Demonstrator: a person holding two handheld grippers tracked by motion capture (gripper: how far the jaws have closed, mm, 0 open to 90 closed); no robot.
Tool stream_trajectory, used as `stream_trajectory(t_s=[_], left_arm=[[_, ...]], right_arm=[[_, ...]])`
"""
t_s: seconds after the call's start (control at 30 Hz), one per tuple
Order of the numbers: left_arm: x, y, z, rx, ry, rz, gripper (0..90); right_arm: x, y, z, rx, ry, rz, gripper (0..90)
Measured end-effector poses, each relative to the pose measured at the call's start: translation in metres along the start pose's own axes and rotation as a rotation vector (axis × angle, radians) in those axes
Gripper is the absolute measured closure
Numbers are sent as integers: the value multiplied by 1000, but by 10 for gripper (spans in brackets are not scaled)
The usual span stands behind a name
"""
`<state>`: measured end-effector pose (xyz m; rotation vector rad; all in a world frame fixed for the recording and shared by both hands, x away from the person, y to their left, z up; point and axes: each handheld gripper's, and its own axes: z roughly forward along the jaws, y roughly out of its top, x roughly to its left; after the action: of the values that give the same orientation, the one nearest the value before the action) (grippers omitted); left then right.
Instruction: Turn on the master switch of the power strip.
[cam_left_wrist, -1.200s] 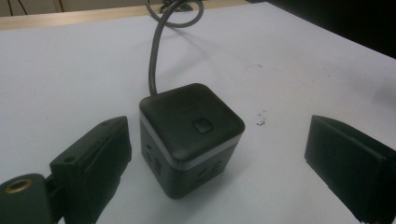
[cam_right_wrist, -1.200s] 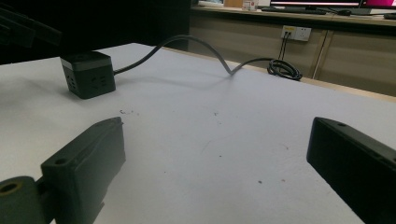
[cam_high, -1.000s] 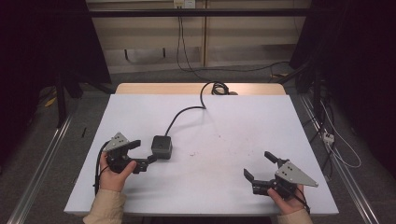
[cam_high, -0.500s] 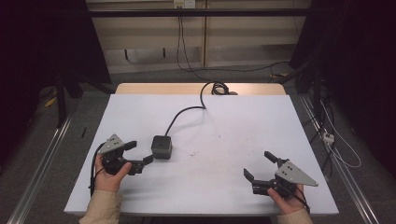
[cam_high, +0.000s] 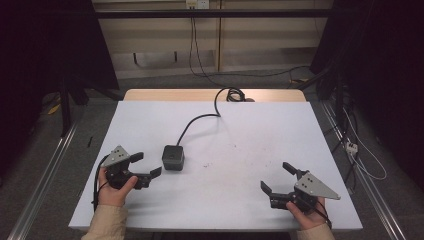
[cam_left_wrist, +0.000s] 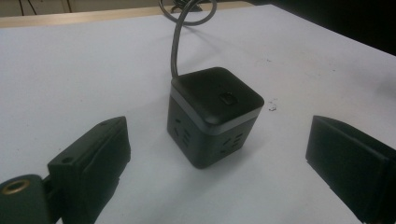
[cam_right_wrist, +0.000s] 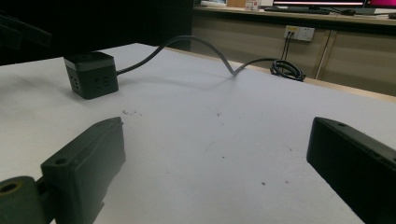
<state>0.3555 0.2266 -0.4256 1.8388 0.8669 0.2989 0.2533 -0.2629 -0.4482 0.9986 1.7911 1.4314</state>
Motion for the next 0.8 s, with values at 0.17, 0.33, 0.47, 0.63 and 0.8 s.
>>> stream_trajectory(t_s=[0.17, 0.33, 0.47, 0.63, 0.8], left_arm=[[3, -4, -3, 5, 4, -4, 62], [7, -8, -8, 8, 3, -5, 62], [10, -10, -11, 2, 2, -4, 62], [12, -13, -14, -1, 3, -14, 62], [14, -16, -15, 0, 2, -13, 62]], right_arm=[[0, 0, 0, -1, -2, 0, 39], [0, 0, 0, 1, -2, 0, 40], [0, 0, 0, 0, -1, -1, 40], [0, 0, 0, 1, -2, -1, 40], [0, 0, 0, 2, -3, 0, 40]])
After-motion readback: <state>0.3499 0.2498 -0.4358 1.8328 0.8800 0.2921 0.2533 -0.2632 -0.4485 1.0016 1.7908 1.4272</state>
